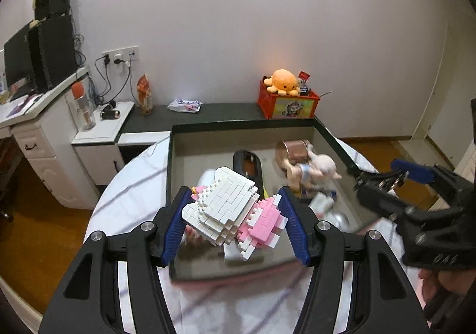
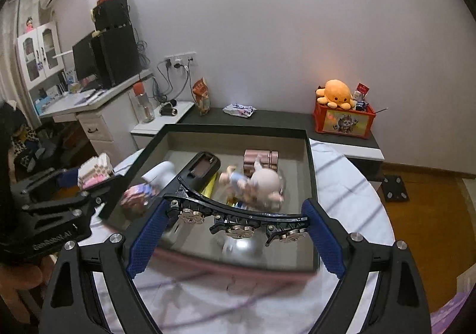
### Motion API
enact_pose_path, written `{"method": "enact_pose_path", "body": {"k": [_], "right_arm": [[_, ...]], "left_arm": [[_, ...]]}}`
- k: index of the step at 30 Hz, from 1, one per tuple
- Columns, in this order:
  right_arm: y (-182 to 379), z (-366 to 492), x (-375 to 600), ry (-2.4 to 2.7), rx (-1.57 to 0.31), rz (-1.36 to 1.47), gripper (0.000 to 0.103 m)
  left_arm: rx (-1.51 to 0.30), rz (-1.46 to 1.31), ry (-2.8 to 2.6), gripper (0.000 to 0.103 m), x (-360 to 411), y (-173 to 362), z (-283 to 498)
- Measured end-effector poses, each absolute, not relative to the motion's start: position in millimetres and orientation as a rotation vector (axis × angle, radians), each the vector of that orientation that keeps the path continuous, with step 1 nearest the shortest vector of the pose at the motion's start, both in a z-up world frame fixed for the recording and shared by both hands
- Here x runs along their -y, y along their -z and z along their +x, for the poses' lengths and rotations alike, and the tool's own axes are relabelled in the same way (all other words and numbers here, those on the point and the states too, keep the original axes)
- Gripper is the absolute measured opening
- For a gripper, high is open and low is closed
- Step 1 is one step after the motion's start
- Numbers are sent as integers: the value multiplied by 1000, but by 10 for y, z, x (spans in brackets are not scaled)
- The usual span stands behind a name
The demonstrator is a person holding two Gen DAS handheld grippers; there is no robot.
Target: Organize rigid objects
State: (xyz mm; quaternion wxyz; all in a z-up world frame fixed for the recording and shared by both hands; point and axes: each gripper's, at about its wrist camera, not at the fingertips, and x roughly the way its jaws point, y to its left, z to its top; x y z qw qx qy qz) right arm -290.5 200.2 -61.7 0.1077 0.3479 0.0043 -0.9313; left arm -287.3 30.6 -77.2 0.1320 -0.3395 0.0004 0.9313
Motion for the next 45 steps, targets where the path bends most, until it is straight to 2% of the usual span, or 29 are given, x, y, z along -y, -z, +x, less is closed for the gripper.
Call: {"method": "enact_pose_path", "body": {"k": [9,12,13,14,16,20,28,33,45], "right_arm": [[1083,-3321,-1948,2711,-90,1164,91],[1195,-3362,-1903,2709,-174,1190,92],[1215,-3366,-1889,2711,-196,1191,93],[1239,-3361,-1870,2713,-223,1191,93],[1284,-3355,-1819,2710,-277,1197,97],[1339,-3307,-1814,2721,-305,1217,97],[1114,-3101,-2049,2723,-14,1171,97],[818,-2800,-2071,2766,86,1123,98],[-219,-1127,-1925,2971,108,770,98]], "left_arm": [[16,-1095,-2631,61,-460,1193,-3374],[-26,-1094,-2648,63,-494,1261,-3398],[-37,-1092,-2646,70,-508,1267,-3397],[-37,-1091,-2643,85,-512,1274,-3391],[-53,-1074,-2663,99,-512,1266,-3369],[-71,-1031,-2695,100,-469,1215,-3283],[-37,-952,-2803,103,-270,960,-2913],[0,-899,-2868,103,-151,713,-2541],[88,-622,-2980,103,78,-69,-990]]}}
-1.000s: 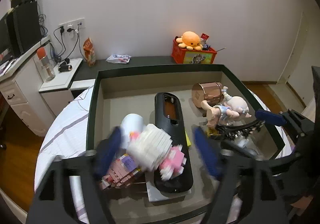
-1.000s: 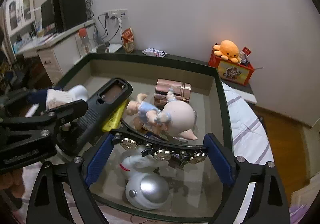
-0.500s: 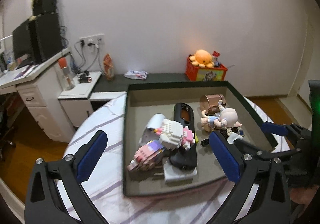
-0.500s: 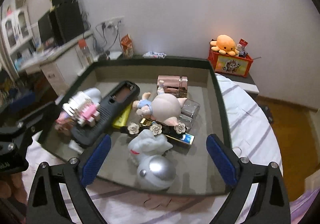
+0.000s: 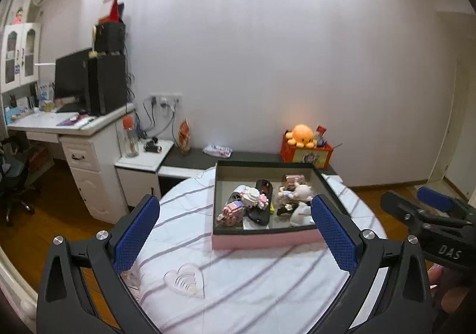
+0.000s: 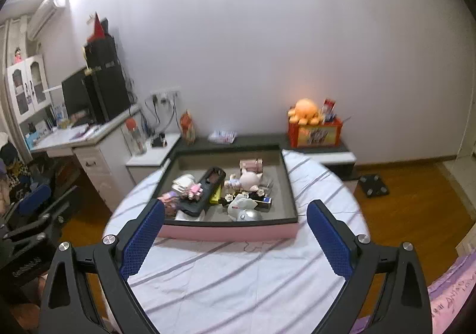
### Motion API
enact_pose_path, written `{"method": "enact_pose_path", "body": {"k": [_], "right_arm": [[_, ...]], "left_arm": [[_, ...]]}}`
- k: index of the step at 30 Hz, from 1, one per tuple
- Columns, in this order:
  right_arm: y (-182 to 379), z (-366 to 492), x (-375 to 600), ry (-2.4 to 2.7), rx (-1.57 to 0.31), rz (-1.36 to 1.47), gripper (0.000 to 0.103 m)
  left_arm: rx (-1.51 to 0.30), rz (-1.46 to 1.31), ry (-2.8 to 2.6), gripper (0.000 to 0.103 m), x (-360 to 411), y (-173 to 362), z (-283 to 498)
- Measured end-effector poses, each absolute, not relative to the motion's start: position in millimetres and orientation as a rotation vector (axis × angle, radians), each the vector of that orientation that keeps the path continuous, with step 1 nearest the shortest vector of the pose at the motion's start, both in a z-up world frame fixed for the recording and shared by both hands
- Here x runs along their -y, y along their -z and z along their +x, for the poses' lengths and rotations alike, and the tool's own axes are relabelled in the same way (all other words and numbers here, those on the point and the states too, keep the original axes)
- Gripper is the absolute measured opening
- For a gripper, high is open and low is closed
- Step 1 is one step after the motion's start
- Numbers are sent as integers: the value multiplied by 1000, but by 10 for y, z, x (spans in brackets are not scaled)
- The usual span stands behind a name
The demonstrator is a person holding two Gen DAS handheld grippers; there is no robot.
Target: Organize rigid objects
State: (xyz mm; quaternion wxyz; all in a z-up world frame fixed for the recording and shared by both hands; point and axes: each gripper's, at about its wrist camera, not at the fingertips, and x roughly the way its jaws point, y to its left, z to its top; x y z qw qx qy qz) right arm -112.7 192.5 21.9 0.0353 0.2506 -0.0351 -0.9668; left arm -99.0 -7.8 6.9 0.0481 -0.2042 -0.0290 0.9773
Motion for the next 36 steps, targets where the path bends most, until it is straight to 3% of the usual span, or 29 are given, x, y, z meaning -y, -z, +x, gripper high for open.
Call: {"method": "enact_pose_path", "body": {"k": [8,16,36], "right_arm": [[-489,40,-1842,3040,65,595,98],[-548,671,-1813,3045,54,537,98],[-613,996,-1812,3069,71,492,98]], "left_arm": [[21,-482,-3031,103,44,-270,137],[39,-449,-3043,103,19,-265,849],[51,-429,-3040,103,22,-309,1096]]}}
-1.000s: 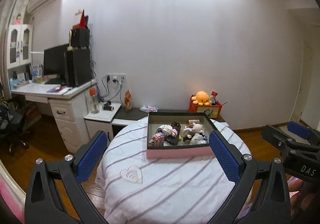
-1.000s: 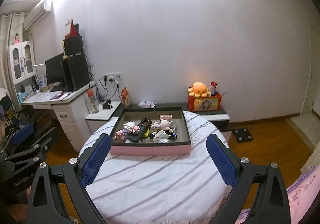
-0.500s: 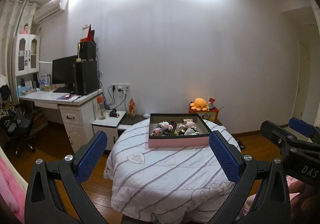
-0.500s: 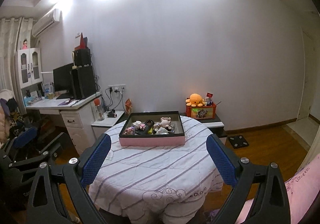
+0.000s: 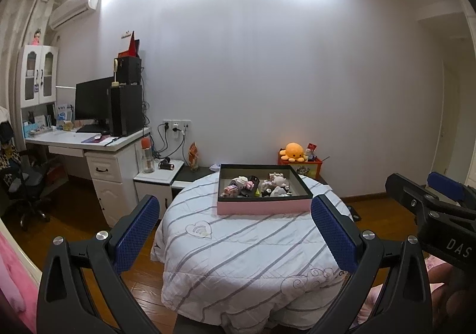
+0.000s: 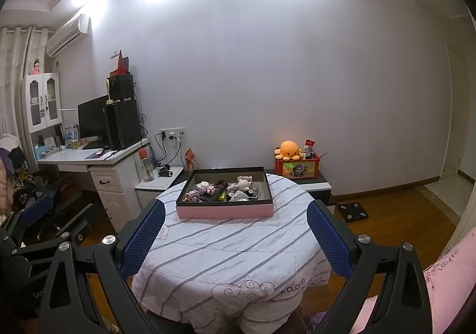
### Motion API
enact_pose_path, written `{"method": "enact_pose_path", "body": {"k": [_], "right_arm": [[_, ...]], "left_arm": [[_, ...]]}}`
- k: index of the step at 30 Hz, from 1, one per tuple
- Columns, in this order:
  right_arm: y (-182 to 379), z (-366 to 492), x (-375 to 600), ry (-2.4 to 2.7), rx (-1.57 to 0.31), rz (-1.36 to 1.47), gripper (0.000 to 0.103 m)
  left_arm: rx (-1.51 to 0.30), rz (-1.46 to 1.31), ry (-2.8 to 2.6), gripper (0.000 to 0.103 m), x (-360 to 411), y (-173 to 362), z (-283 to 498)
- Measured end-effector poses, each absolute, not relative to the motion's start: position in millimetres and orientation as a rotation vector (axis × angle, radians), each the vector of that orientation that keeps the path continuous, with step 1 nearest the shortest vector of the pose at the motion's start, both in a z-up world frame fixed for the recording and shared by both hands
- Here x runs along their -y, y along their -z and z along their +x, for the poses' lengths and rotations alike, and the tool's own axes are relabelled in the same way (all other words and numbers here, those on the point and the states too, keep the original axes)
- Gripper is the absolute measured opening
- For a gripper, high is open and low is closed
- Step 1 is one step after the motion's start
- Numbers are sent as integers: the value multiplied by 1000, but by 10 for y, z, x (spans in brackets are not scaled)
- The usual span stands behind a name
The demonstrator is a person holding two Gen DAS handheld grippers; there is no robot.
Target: Organize rigid objects
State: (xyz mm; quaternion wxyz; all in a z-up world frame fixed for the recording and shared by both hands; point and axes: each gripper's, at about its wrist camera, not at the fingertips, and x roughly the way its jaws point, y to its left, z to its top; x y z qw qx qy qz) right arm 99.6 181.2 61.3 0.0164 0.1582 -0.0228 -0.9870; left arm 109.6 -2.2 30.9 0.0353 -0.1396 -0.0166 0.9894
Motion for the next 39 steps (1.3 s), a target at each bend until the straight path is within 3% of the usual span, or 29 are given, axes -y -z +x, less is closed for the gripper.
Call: {"method": "enact_pose_path", "body": {"k": [39], "right_arm": [[-629,1032,-1729,3079,54,521,98]], "left_arm": [[76,-466,-3047,103,121,-317,1090]]}}
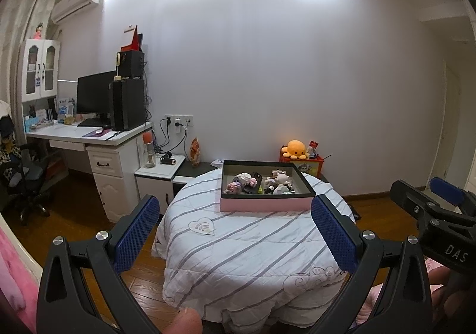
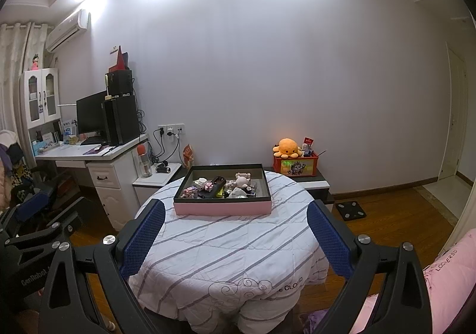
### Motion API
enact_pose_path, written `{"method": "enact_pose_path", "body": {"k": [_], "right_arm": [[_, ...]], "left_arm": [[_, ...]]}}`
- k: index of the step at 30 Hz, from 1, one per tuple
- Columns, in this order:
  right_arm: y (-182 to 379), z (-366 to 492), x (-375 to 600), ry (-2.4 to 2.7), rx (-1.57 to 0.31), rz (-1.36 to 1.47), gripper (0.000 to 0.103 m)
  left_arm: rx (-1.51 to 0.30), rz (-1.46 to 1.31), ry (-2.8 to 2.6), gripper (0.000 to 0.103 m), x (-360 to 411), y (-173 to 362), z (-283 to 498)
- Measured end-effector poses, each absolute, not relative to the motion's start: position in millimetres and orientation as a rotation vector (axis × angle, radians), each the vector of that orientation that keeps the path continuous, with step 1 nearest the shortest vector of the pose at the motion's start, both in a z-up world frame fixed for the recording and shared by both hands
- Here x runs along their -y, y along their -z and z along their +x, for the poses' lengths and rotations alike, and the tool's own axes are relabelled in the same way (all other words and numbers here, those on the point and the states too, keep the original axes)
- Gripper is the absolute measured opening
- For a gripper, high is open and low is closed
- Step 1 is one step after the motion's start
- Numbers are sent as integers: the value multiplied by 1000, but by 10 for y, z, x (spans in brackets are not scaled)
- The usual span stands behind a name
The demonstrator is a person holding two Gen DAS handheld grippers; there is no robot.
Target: Organize rigid objects
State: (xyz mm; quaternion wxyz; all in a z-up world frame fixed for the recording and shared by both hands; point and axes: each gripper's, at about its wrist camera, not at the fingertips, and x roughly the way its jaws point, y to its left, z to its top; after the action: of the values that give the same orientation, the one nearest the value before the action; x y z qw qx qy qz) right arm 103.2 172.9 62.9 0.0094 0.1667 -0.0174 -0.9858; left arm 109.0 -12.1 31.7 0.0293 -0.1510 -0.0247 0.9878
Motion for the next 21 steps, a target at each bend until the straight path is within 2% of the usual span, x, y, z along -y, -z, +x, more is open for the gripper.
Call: {"method": "enact_pose_path", "body": {"k": [21], "right_arm": [[-621,989,-1736,3075,46,535,98]], "left_arm": [[12,-489,-3087,103,98,-342,1057]]}}
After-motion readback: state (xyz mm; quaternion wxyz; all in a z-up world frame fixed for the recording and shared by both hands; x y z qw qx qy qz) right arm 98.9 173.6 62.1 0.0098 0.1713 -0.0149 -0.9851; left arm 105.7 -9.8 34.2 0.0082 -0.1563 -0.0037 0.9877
